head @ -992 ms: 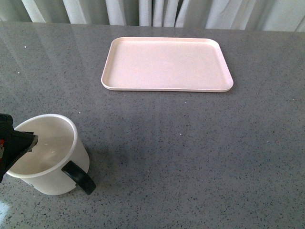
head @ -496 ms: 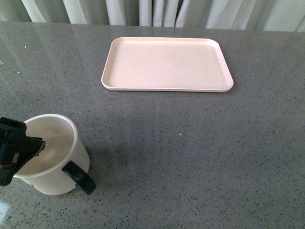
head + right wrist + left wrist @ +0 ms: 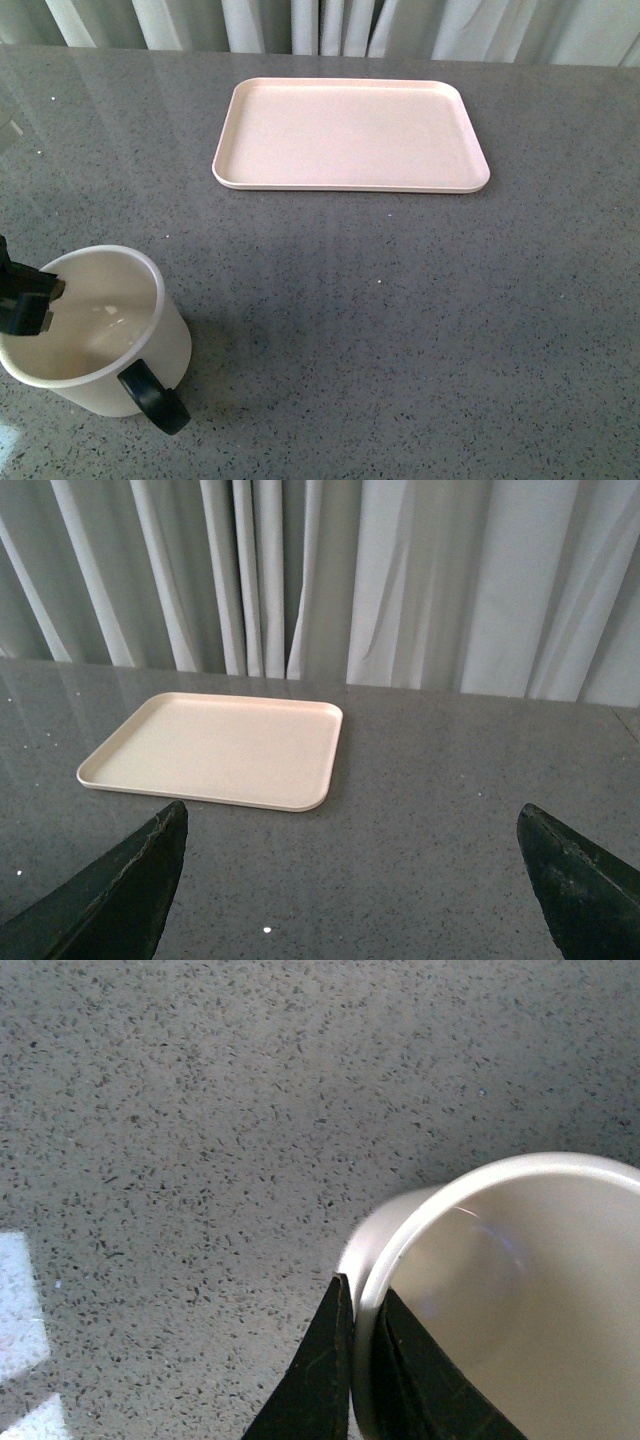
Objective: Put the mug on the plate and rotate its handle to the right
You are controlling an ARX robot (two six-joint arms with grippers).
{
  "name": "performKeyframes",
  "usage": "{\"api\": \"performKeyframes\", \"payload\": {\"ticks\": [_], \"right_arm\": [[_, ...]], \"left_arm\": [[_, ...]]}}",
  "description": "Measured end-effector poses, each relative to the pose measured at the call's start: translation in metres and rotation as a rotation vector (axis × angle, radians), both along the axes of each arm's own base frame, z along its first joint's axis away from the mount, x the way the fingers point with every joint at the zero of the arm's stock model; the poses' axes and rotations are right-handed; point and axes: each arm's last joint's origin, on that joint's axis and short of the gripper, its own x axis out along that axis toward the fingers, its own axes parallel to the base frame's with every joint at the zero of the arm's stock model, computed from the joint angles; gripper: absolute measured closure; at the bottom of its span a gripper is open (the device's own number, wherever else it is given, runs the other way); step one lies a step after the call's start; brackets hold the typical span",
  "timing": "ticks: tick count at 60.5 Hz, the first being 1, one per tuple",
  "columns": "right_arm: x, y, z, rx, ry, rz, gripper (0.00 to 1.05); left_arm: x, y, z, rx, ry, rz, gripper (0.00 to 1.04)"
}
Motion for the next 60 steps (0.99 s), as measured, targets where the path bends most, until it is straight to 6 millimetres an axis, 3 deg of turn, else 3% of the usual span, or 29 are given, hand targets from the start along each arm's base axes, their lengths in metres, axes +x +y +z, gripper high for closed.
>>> {"api": "performKeyframes", "payload": {"ticks": [11, 20, 33, 46, 60], "right_arm": [[0.0, 0.0, 0.0, 0.0, 0.0, 0.0, 0.09], [0.0, 0.0, 0.0, 0.0, 0.0, 0.0, 0.09], [0.0, 0.0, 0.0, 0.0, 0.0, 0.0, 0.09], [0.0, 0.0, 0.0, 0.0, 0.0, 0.0, 0.09], [0.0, 0.0, 0.0, 0.0, 0.0, 0.0, 0.09]], "left_arm": [[-0.001, -0.006, 0.006, 0.006, 0.021, -0.023, 1.02], [0.005, -0.009, 0.029, -0.002, -0.003, -0.024, 1.02], [0.04, -0.024, 0.061, -0.016, -0.085, -0.046, 1.02], [0.083, -0.044, 0.068, -0.028, -0.077, -0.067, 1.02], [0.141, -0.082, 0.074, -0.037, -0.075, -0.118, 1.02]]}}
